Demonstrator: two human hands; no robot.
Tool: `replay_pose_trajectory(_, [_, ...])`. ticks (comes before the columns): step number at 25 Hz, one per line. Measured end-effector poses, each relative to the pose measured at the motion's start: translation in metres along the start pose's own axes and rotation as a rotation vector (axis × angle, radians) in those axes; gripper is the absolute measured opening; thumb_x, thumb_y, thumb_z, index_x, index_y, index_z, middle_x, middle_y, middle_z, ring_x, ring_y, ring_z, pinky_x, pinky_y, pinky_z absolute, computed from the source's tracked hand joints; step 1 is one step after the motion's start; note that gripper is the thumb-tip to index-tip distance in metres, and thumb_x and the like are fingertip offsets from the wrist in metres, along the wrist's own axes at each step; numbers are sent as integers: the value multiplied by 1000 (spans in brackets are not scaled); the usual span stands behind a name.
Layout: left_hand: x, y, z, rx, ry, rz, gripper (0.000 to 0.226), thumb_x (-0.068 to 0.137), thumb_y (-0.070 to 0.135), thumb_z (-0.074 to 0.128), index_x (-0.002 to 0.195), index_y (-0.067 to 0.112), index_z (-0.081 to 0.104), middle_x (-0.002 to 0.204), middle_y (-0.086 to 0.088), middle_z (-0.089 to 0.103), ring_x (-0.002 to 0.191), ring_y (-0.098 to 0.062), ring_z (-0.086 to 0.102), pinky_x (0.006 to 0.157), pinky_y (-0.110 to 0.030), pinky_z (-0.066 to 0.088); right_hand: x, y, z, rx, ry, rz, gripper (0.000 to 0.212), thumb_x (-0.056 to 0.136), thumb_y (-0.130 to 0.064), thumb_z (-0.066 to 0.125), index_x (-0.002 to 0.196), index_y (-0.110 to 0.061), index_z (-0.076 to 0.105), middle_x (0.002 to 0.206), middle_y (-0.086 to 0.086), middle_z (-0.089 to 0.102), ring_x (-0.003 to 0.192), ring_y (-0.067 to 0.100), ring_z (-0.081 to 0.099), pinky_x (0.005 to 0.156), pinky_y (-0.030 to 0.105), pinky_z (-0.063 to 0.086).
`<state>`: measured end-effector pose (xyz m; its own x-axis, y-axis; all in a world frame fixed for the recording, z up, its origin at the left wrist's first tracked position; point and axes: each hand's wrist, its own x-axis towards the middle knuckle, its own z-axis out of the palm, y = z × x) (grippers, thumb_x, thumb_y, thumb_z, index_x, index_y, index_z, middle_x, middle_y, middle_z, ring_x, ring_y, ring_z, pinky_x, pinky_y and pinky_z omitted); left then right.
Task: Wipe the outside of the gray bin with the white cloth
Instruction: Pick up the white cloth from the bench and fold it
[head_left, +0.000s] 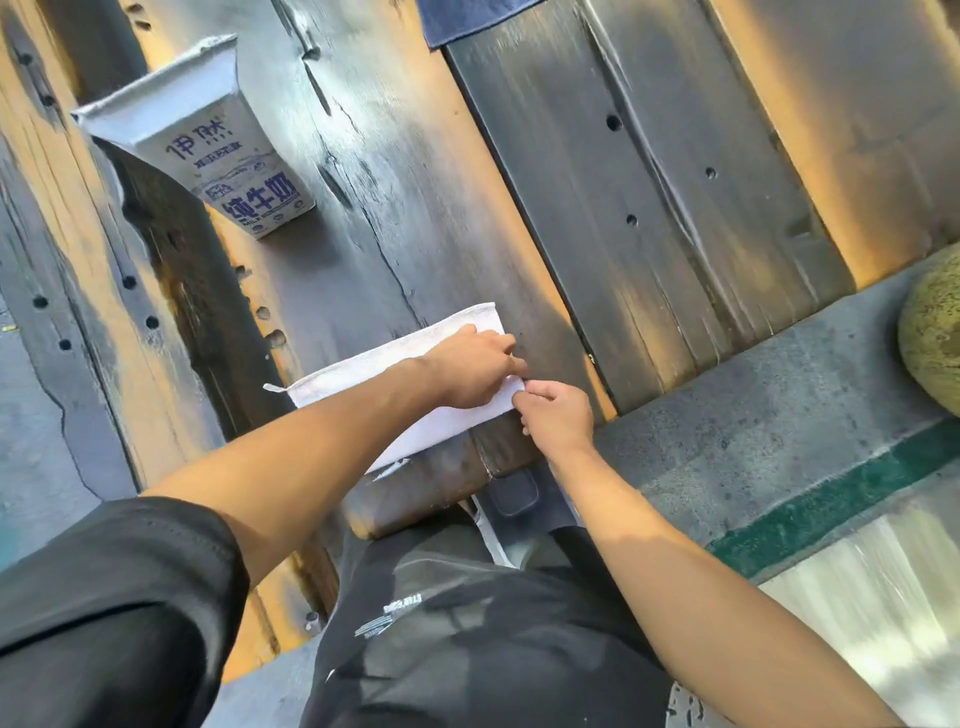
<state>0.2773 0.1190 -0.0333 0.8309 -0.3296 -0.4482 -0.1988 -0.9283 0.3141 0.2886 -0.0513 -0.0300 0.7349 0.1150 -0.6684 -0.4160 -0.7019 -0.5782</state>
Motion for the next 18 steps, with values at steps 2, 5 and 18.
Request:
replay_pose_trajectory(2, [2, -1, -6, 60, -51, -1, 33, 94, 19, 51, 125, 21, 63, 110, -9, 61, 103, -32, 63, 76, -37, 35, -4, -2, -5, 131, -116, 9, 16, 80, -18, 66, 88, -20, 80, 63, -6, 71, 49, 5, 58, 53, 23, 50])
replay_pose_trajectory(5, [1, -12, -16, -5, 4, -111, 28, 91, 17, 49, 115, 12, 63, 111, -11, 66, 102, -35, 65, 79, -39, 45, -6, -5, -12, 172, -167, -48, 17, 79, -11, 65, 82, -23, 77, 57, -8, 67, 47, 4, 55, 51, 20, 48])
replay_pose_trajectory(18, [-27, -48, -38, -1260, 367, -827, 23, 81, -9, 73, 96, 7, 66, 70, -12, 66, 39, -13, 61, 47, -25, 57, -29, -17, 0, 163, -250, -361, 2, 83, -16, 78, 85, -18, 77, 92, 0, 74, 81, 5, 69, 72, 14, 50])
